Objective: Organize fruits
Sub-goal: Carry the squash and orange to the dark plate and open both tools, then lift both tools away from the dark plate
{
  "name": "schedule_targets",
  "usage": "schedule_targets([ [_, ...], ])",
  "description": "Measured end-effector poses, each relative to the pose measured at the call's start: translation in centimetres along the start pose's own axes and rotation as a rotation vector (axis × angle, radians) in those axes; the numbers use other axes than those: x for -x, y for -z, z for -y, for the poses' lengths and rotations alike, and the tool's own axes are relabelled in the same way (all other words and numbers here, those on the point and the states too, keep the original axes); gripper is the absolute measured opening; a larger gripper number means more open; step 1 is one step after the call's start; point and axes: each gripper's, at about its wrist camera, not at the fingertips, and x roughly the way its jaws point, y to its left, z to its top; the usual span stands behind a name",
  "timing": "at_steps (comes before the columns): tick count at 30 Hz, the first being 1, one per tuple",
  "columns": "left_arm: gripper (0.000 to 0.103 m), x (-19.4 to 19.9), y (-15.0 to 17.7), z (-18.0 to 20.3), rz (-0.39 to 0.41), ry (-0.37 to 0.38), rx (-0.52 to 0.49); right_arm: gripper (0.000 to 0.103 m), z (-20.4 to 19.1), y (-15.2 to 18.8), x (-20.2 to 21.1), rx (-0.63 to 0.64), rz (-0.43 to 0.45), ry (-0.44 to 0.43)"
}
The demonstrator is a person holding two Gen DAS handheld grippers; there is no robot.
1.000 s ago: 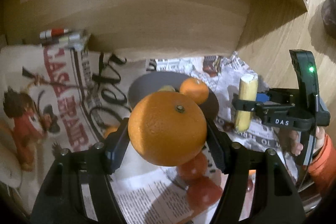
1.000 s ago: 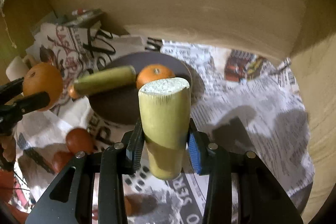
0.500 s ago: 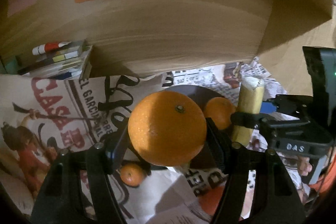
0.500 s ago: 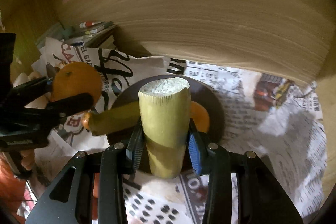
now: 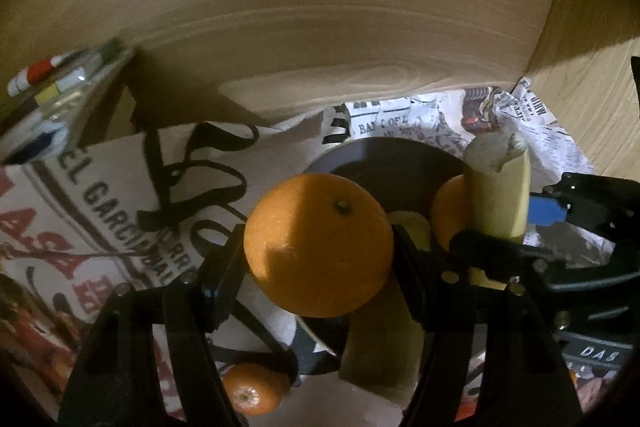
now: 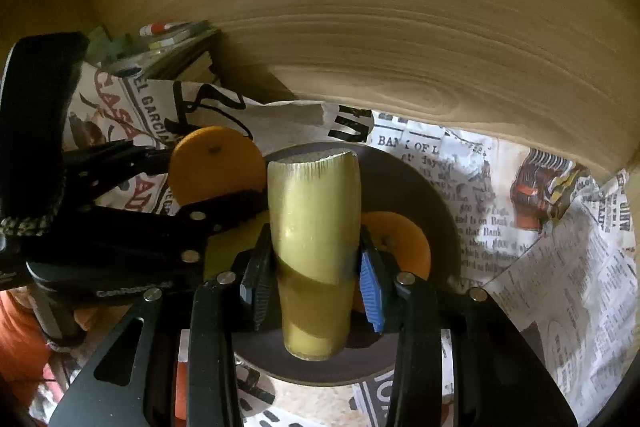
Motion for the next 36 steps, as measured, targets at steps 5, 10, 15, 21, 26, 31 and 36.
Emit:
schedule_targets([
  [5, 0.069, 0.0, -0.4, 0.0, -0.046, 0.057, 0.004, 0.04, 0.2, 0.1, 0.3, -0.01, -0.006, -0.014],
  [10, 0.069, 0.3, -0.7, -0.4, -0.062, 0.065, 0.02, 0.045, 0.3, 0.6, 1.1, -0.008, 0.001, -0.004],
  [15, 0.068, 1.0, -0.3, -0.2, -0.054, 0.042, 0.0, 0.045, 0.7, 0.8, 3.0, -0.021, 0.035, -0.014],
  [21, 0.068, 1.3, -0.3, 0.0, -0.056, 0.026, -0.015, 0.051, 0.2, 1.4, 5.1, -0.007, 0.078, 0.002],
  [26, 0.068, 1.7, -0.1, 0.3, -0.029, 0.03, -0.041, 0.055, 0.1, 1.6, 6.0, -0.006, 0.096, 0.014],
  [31, 0.069, 1.2, -0.5, 0.4, -0.026, 0.038, -0.051, 0.055, -0.2, -0.5, 5.3, 0.003, 0.094, -0.017],
  [36, 0.084, 1.9, -1.5, 0.2, 0.025, 0.079, -0.053, 0.055, -1.3, -3.1, 2.2, 0.026, 0.035, -0.063],
])
